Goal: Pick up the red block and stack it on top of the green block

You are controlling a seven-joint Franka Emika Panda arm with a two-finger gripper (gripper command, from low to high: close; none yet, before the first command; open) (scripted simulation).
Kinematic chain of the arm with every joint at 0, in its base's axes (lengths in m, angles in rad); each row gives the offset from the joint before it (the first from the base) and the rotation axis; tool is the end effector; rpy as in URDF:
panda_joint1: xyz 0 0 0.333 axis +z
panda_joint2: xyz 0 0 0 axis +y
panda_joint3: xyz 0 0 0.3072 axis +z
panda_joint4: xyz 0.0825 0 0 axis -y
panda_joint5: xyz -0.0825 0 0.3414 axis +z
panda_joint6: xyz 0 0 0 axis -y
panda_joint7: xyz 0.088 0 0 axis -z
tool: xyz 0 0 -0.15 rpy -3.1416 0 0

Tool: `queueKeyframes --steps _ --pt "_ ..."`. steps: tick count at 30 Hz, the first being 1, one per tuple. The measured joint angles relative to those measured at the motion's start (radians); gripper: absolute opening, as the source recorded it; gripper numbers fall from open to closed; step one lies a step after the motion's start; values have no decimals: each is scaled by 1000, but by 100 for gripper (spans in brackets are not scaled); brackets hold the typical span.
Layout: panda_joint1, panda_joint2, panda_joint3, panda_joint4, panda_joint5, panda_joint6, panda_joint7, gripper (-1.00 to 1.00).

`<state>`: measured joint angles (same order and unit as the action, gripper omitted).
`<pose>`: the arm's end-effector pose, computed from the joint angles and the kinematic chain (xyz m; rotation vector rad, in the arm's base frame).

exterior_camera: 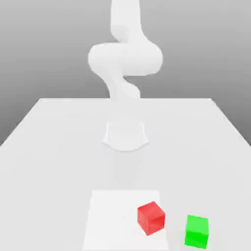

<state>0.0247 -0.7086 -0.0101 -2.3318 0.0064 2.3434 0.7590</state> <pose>0.3730 0.0047 0.6297 -2.5189 0.9874 -0.9363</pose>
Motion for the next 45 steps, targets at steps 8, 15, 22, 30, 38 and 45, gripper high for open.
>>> queueKeyframes --steps 8,15,22,30,38,45 --pt "75 297 -25 -103 21 140 -133 0" --pt "116 551 -22 -191 35 261 -244 0" --pt "145 803 -11 -276 7 385 -322 0" --pt "139 1014 -3 -259 9 554 -335 -100" --pt "139 933 -4 -271 3 484 -331 -100" --pt "221 845 79 -144 -23 267 -349 -100"
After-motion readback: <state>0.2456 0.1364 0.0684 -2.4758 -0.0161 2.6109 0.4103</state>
